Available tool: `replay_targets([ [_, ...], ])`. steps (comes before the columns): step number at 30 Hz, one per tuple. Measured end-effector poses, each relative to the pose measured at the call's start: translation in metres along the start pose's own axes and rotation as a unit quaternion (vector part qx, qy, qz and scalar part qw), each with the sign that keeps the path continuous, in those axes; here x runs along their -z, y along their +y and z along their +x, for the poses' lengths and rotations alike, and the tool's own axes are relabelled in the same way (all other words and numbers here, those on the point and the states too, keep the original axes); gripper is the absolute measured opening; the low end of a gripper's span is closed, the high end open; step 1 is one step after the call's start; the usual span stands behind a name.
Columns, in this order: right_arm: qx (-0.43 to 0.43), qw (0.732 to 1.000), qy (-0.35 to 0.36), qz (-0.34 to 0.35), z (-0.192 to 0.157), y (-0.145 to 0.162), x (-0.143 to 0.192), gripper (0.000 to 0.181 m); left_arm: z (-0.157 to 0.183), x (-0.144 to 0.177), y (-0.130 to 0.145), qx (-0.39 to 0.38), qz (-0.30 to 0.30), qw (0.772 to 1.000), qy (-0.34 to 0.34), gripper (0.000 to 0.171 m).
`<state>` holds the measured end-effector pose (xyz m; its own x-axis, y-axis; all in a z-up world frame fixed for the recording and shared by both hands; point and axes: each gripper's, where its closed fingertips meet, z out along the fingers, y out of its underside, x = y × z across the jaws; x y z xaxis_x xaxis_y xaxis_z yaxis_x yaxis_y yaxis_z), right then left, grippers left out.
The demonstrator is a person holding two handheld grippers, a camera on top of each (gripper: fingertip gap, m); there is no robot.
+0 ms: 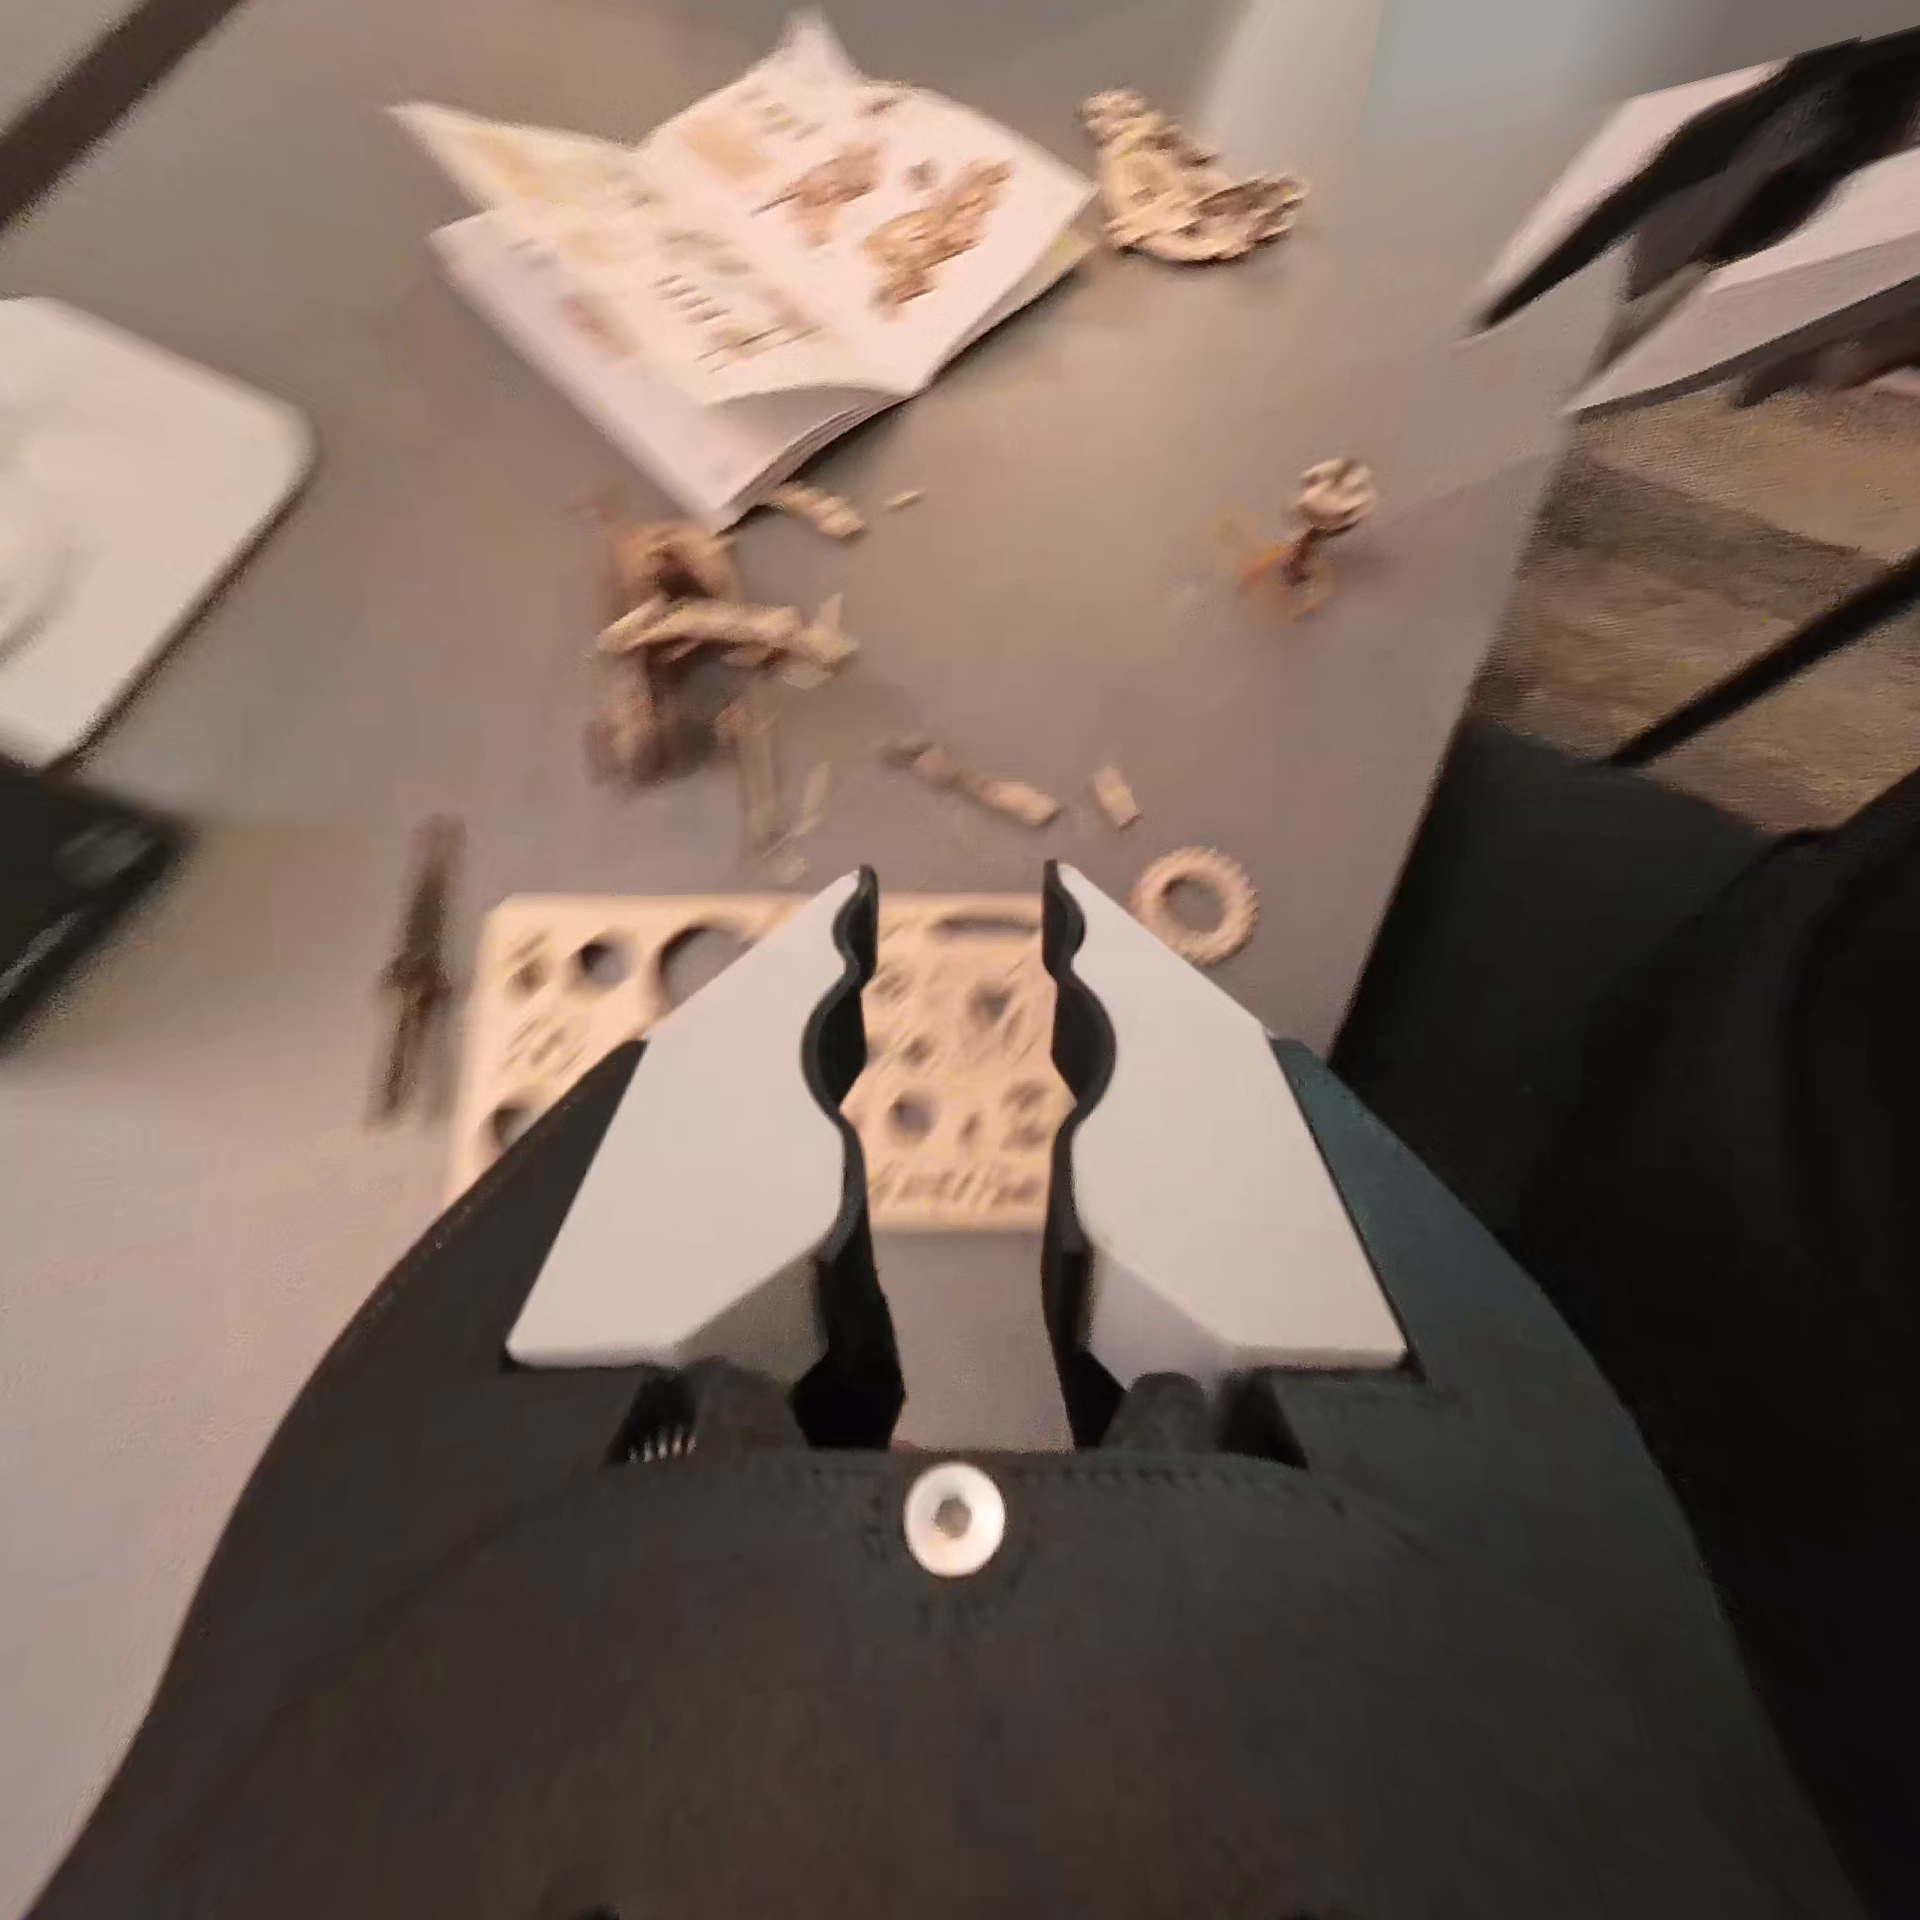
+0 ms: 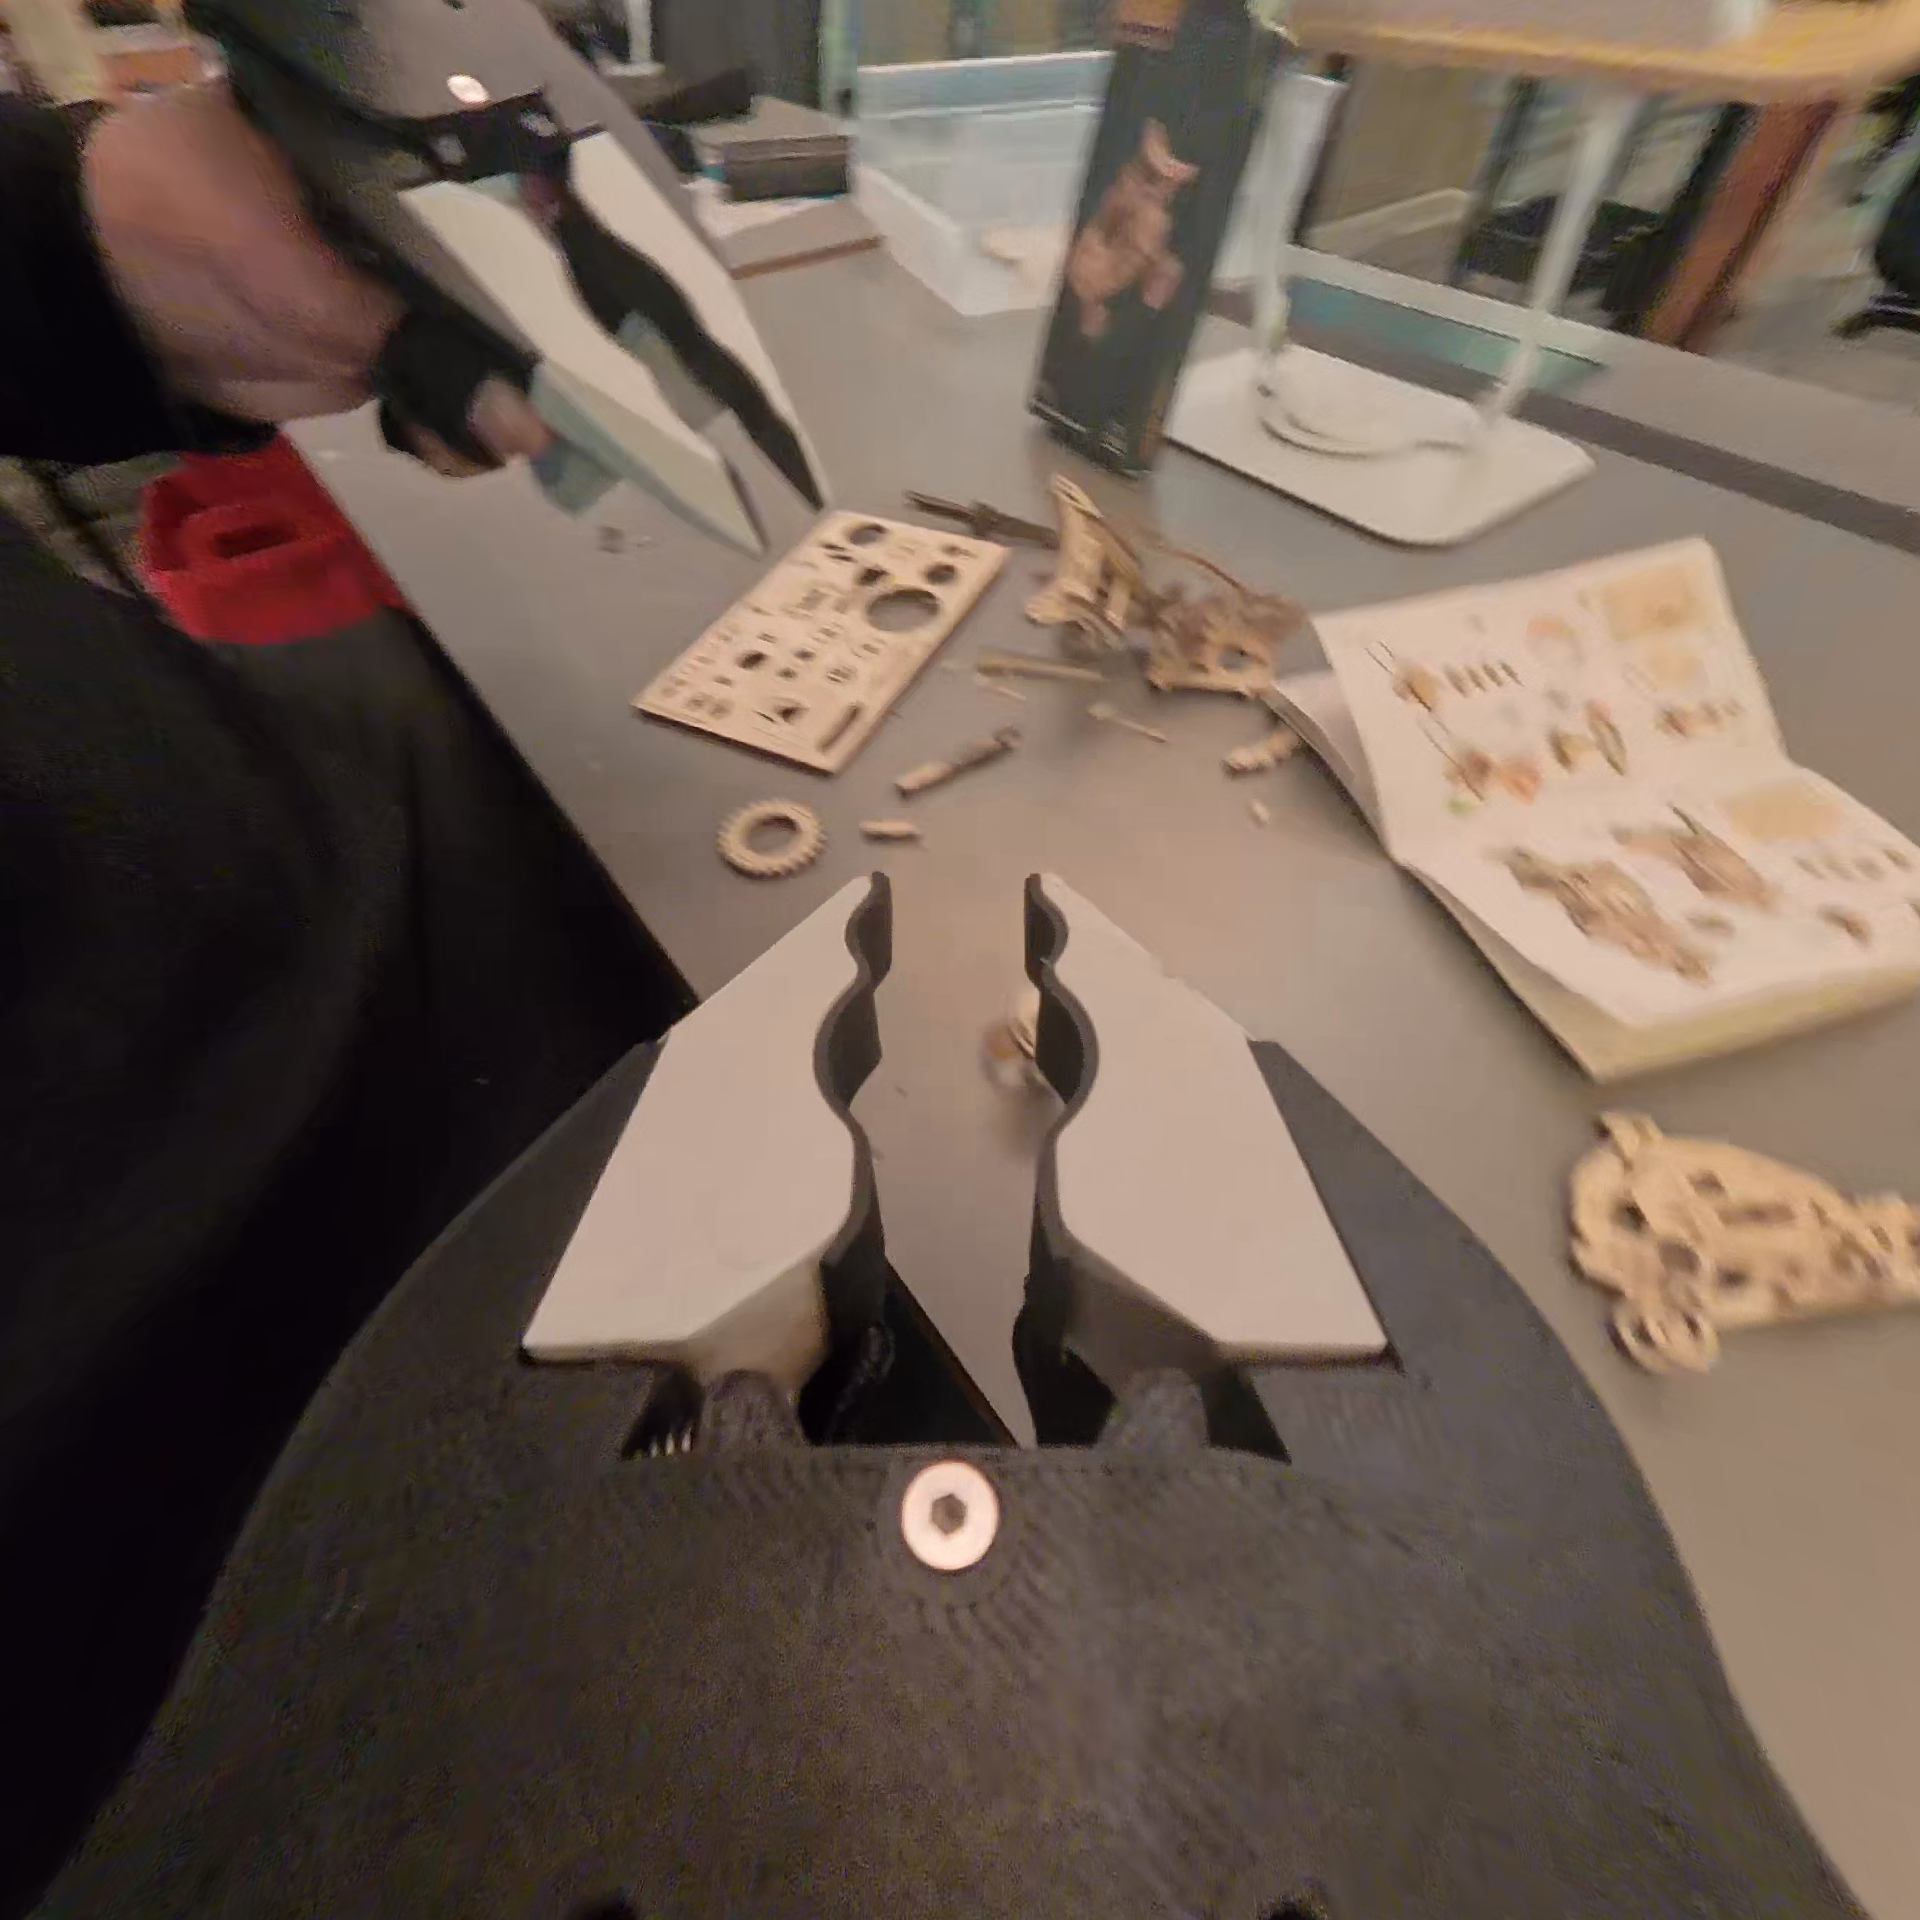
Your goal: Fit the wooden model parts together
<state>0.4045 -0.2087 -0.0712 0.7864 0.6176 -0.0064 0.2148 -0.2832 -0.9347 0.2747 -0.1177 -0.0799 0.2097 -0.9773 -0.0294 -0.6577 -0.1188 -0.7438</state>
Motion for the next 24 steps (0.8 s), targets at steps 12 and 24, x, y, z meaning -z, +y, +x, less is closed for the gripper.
replay_targets([
  [12, 0.071, 0.976, -0.189, -0.078, -0.114, -0.057, -0.137, 0.023, -0.080, 0.088, 0.152, 0.045, -0.122, 0.988, -0.084, 0.022],
  [24, 0.055, 0.974, -0.188, -0.111, -0.130, -0.056, -0.163, 0.020, -0.077, 0.069, 0.176, 0.025, -0.110, 0.993, -0.040, 0.002],
])
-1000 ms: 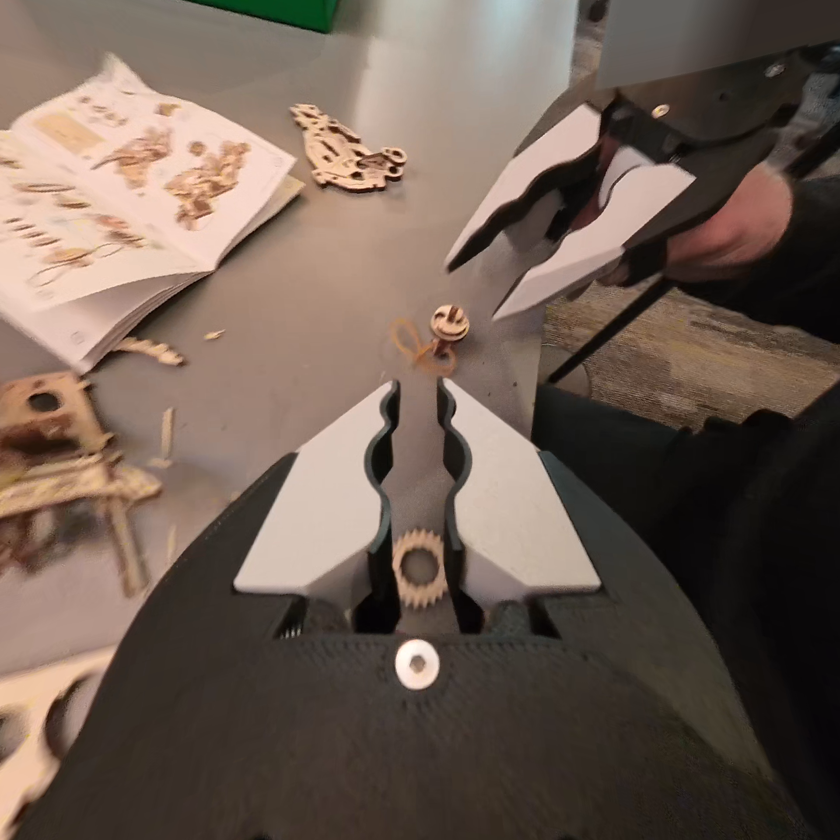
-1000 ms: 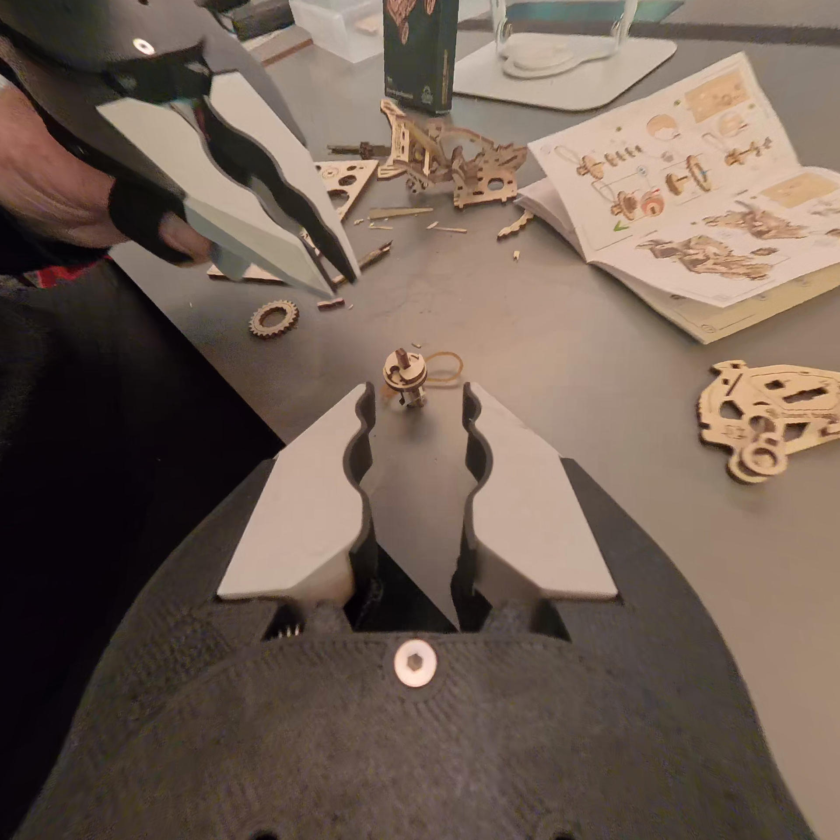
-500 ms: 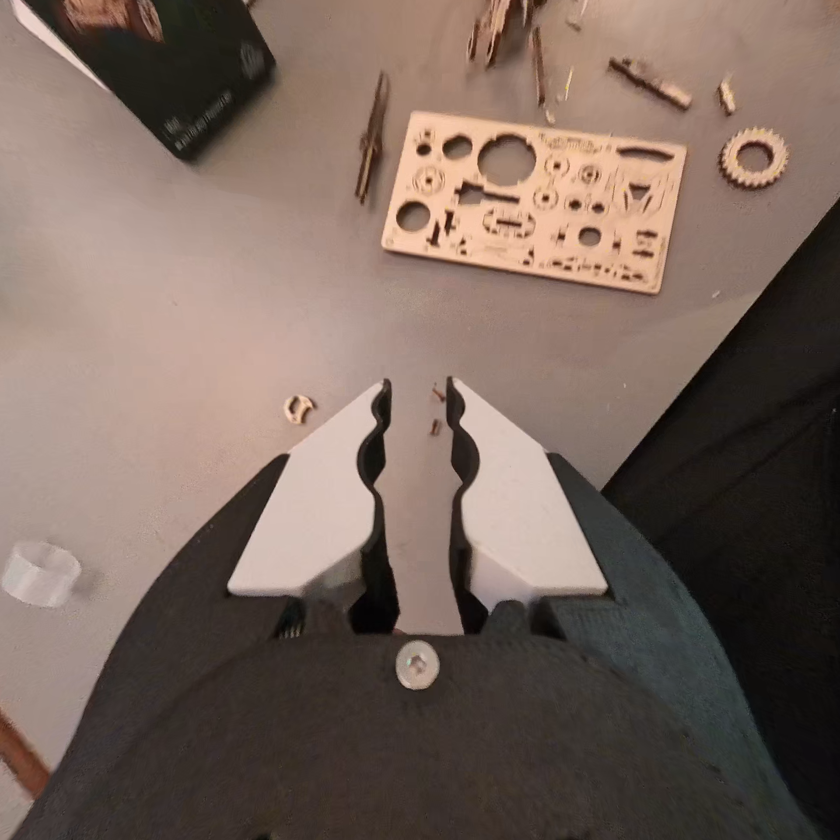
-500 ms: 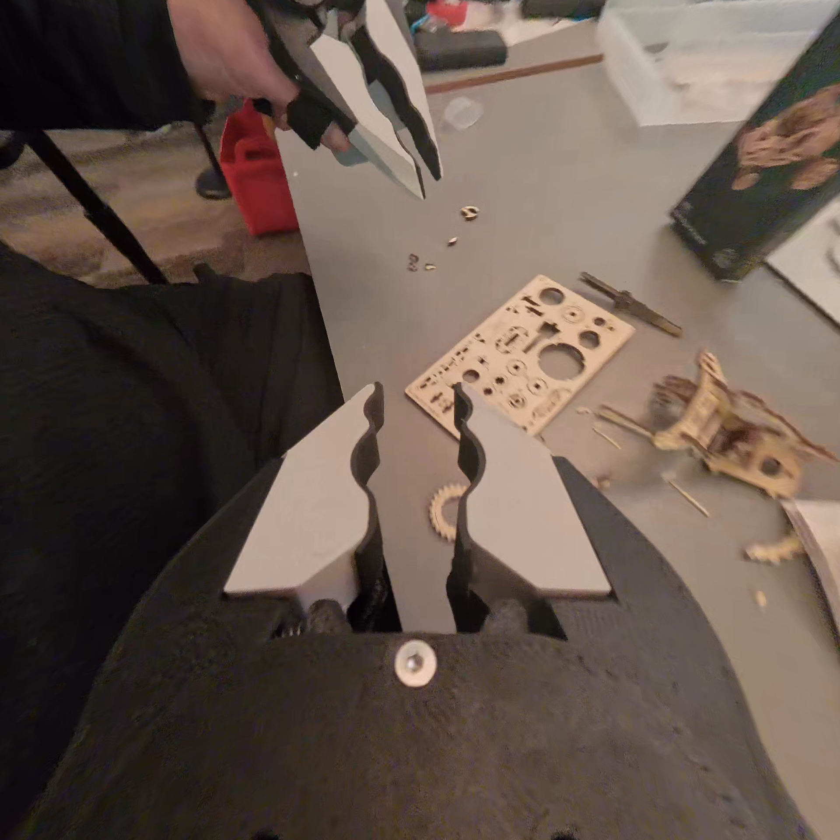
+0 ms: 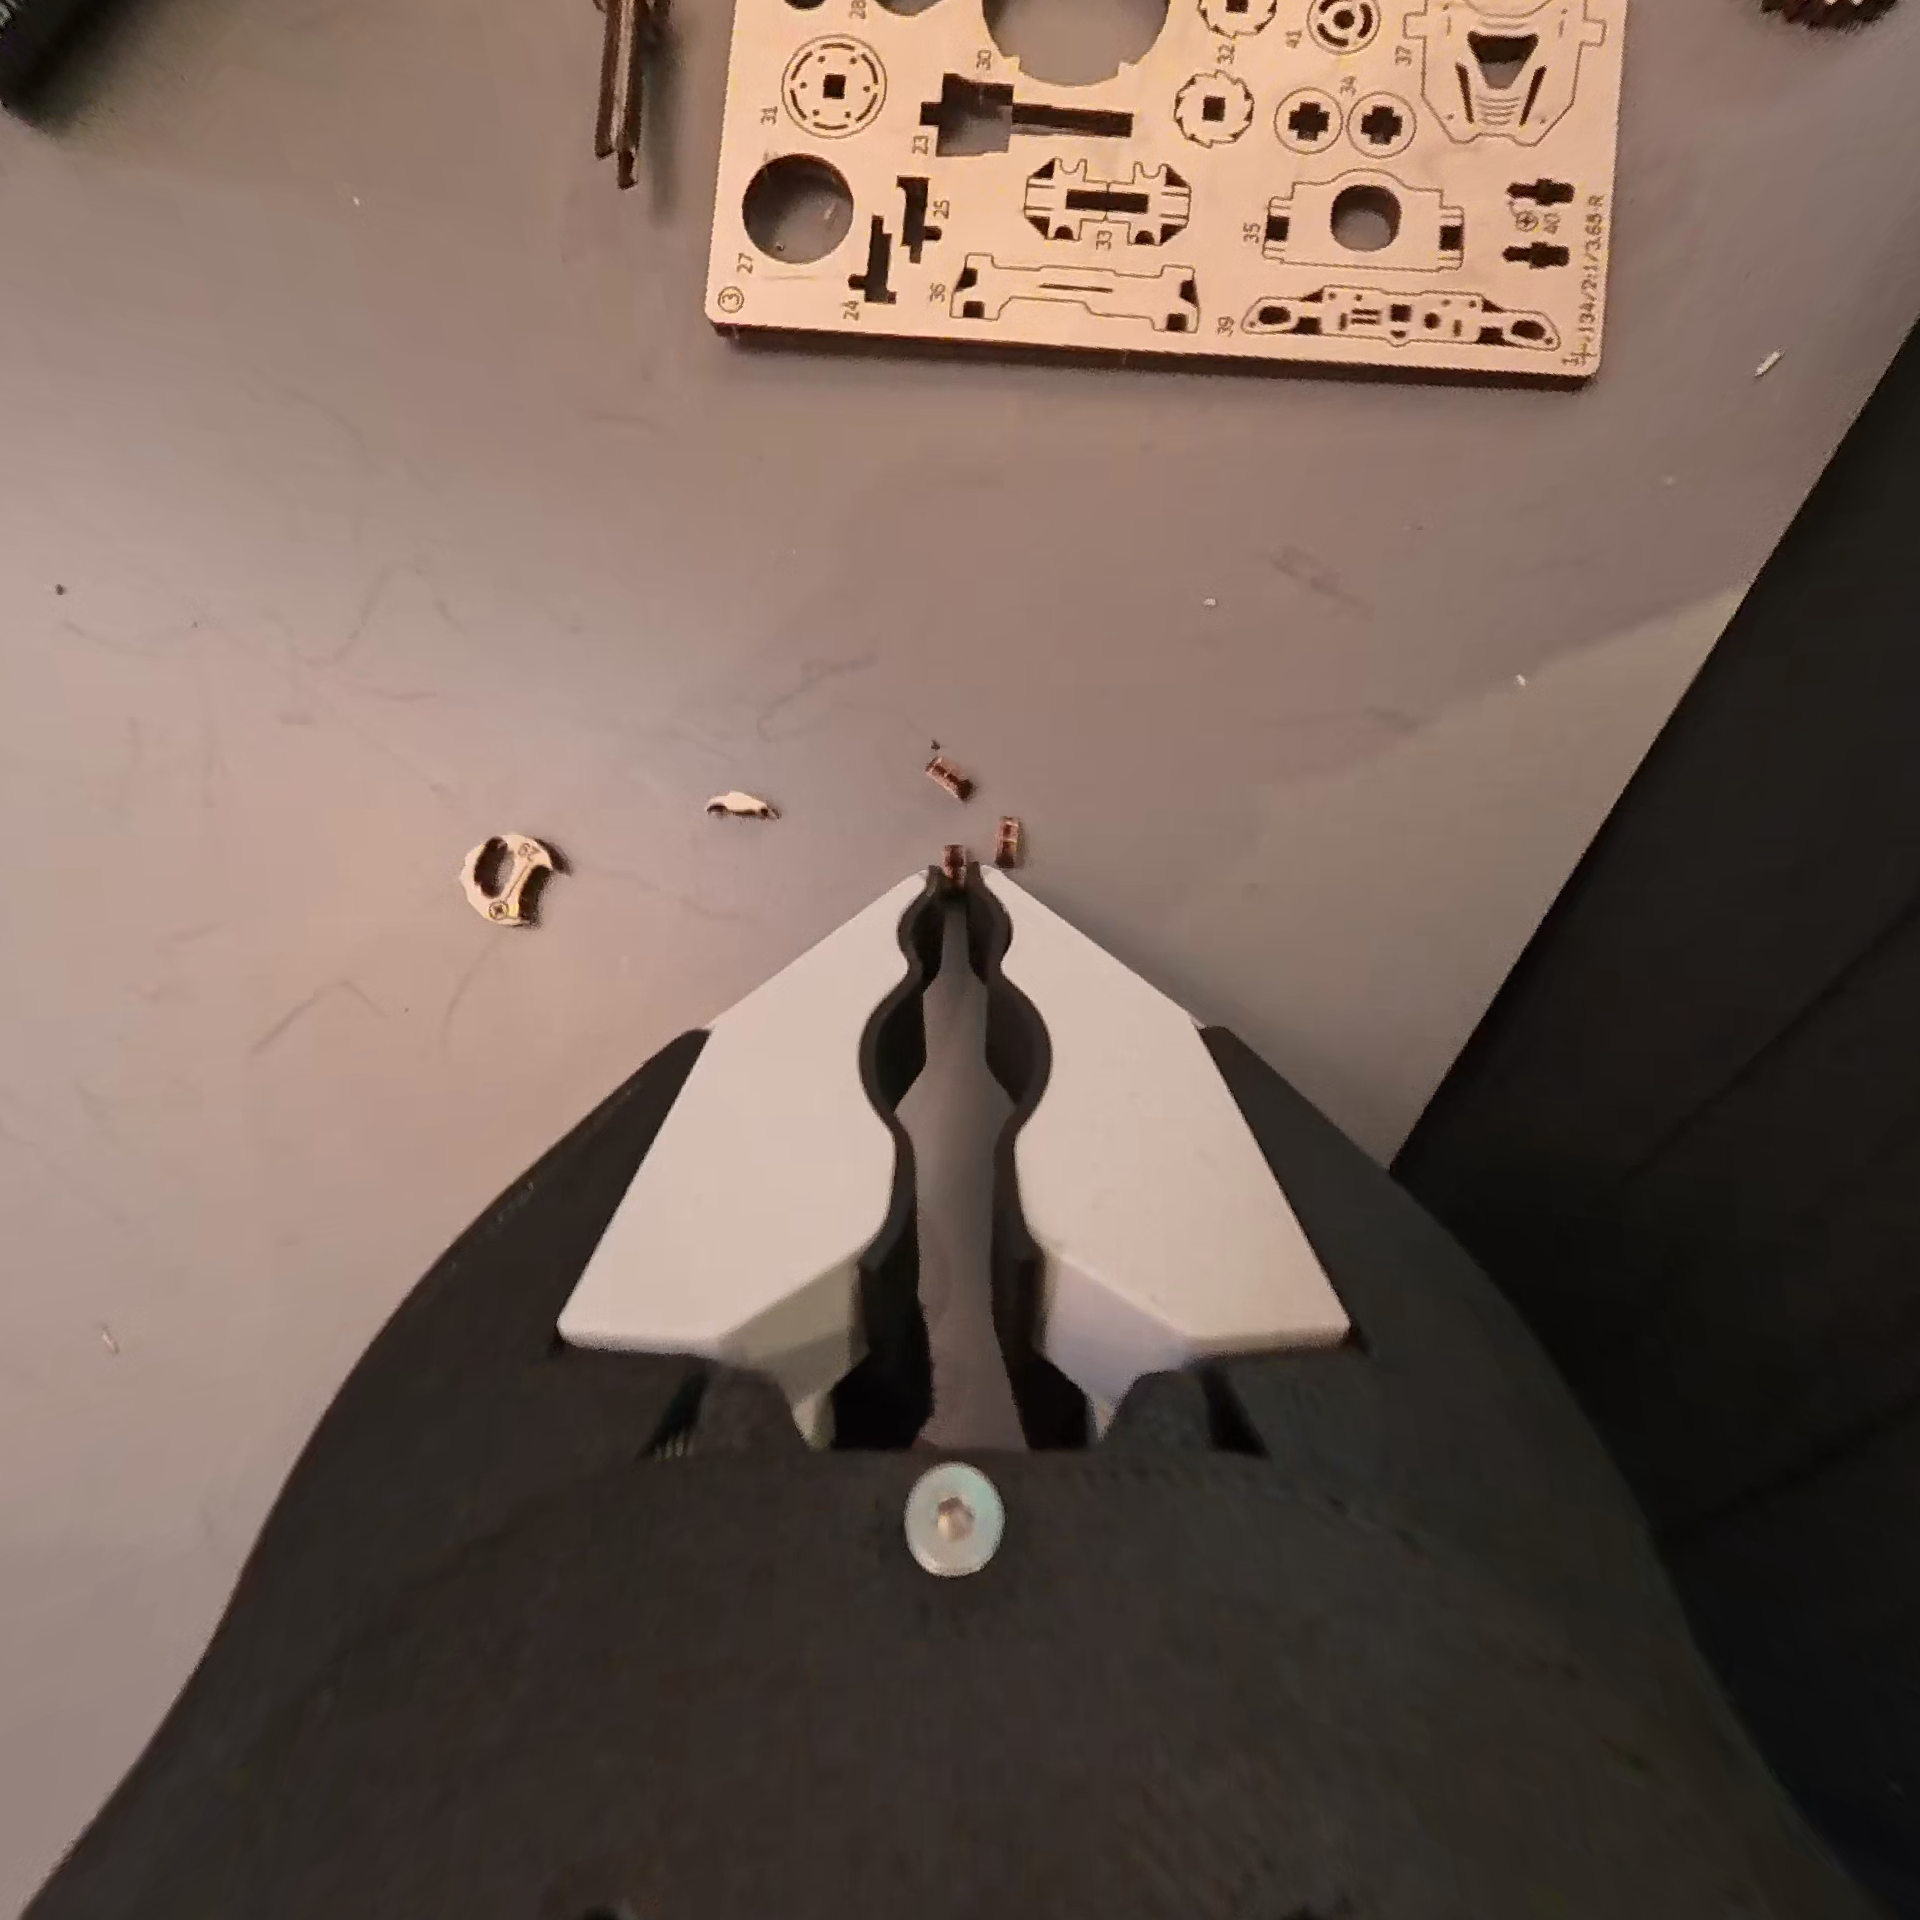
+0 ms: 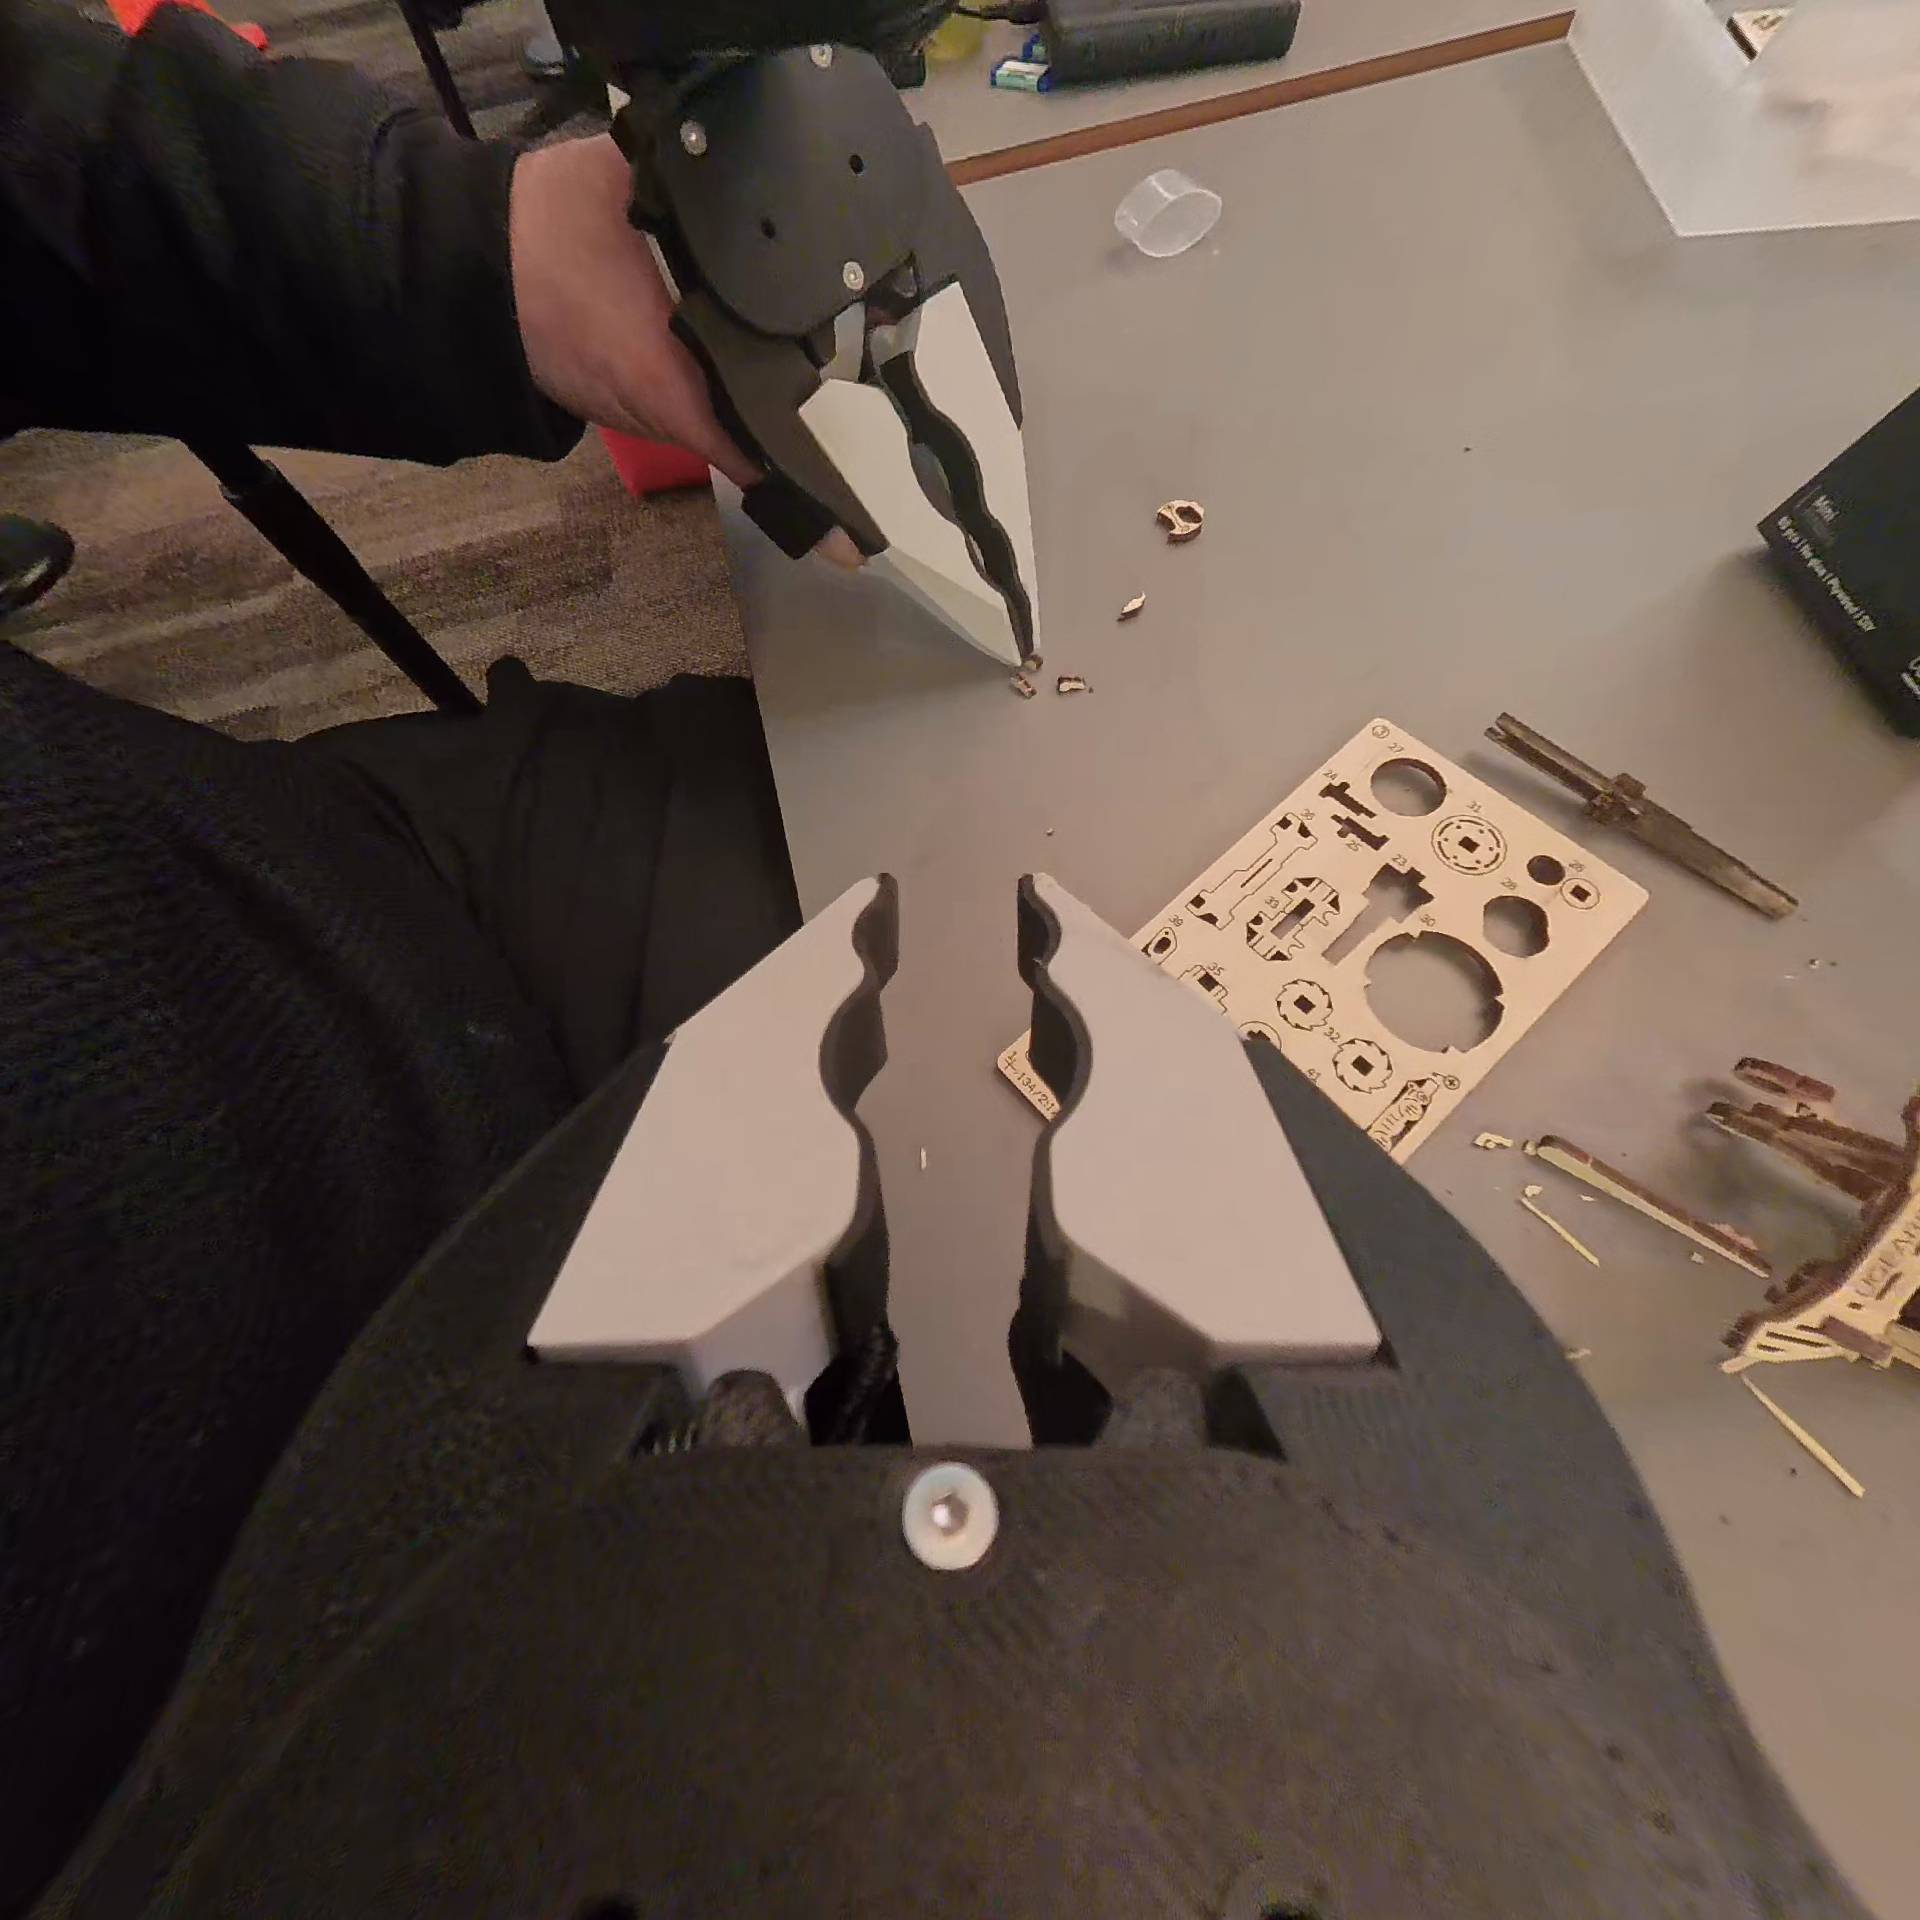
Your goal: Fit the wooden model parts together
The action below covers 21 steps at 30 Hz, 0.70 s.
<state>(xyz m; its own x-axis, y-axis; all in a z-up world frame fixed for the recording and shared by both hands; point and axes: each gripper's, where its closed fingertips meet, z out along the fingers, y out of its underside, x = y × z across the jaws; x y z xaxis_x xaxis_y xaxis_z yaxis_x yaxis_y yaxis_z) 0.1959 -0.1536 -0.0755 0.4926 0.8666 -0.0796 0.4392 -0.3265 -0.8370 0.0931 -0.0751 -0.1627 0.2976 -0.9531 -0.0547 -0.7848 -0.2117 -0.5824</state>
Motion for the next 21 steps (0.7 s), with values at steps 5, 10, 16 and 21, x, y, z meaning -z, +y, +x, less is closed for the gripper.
replay_targets([
  [5, -0.004, 1.000, 0.006, 0.006, 0.002, 0.002, 0.009, 0.019, 0.000, 0.006, -0.011, 0.010, 0.027, 1.000, -0.003, 0.001],
  [10, -0.006, 0.999, 0.035, 0.021, 0.004, 0.011, 0.039, 0.019, 0.032, 0.027, -0.092, 0.067, 0.163, 0.982, 0.069, 0.001],
  [16, -0.070, 0.990, 0.102, 0.073, 0.019, 0.033, 0.104, 0.016, 0.131, 0.002, -0.193, 0.115, 0.258, 0.920, 0.273, 0.001],
  [21, -0.105, 0.968, 0.205, 0.097, 0.047, 0.072, 0.164, 0.018, 0.188, -0.027, -0.260, 0.183, 0.287, 0.848, 0.405, 0.001],
])
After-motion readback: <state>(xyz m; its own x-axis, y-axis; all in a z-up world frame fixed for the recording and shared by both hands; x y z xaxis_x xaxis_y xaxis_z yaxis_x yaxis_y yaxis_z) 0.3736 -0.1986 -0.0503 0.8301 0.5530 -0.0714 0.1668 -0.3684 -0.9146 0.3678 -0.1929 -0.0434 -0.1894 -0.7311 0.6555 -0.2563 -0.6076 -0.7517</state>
